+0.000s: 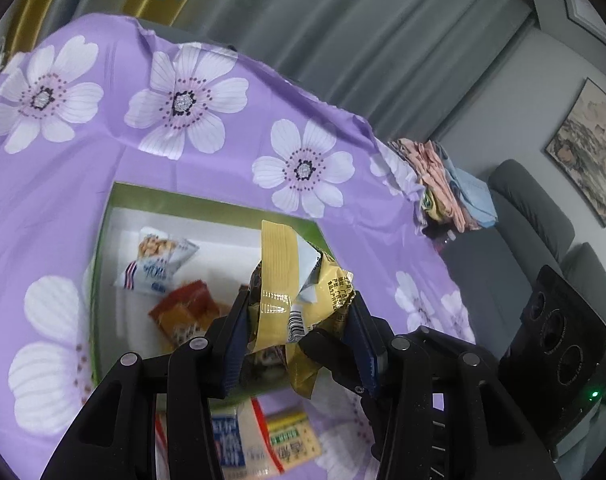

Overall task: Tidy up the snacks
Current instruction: 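Carry the gold bag into the green box and release it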

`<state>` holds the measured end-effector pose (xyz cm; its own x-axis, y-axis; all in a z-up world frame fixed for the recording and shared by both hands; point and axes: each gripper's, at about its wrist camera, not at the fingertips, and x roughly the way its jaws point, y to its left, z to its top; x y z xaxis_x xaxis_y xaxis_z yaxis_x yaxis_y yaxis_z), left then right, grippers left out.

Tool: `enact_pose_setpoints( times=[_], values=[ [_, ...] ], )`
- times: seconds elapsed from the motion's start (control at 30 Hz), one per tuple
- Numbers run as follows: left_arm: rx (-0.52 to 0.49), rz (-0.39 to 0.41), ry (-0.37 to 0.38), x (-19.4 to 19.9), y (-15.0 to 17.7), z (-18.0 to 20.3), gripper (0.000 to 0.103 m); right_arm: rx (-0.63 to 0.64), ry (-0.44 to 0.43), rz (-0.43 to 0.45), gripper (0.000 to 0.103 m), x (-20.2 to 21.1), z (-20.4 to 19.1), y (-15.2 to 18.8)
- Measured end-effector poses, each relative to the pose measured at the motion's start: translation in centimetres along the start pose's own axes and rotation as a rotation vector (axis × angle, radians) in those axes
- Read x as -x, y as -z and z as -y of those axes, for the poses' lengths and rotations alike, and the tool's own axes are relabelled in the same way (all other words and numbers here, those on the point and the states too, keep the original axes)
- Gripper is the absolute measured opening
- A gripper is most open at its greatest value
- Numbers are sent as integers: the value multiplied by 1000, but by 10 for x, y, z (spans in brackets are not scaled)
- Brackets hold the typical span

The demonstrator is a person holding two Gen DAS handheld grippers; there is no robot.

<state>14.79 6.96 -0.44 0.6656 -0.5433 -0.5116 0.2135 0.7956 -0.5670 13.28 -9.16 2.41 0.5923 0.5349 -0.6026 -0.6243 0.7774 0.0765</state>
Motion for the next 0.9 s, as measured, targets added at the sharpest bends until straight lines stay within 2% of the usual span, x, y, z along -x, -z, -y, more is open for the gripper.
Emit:
enact_pose_setpoints(
  times=[0.27, 0.4, 0.53, 0.9],
  values=[
    [92, -72, -21, -43, -8, -35, 47, -29, -41, -130, 14, -48, 19, 0],
    [149, -98, -22, -57, -7, -51, 47, -14, -30, -178, 14, -66, 19, 3],
    [162, -117, -54, -65, -3, -56, 47, -45, -41, -190, 17, -73, 22, 7],
    [169, -118, -74, -67, 0, -57, 48, -66, -42, -194, 20, -77, 22, 11]
  ],
)
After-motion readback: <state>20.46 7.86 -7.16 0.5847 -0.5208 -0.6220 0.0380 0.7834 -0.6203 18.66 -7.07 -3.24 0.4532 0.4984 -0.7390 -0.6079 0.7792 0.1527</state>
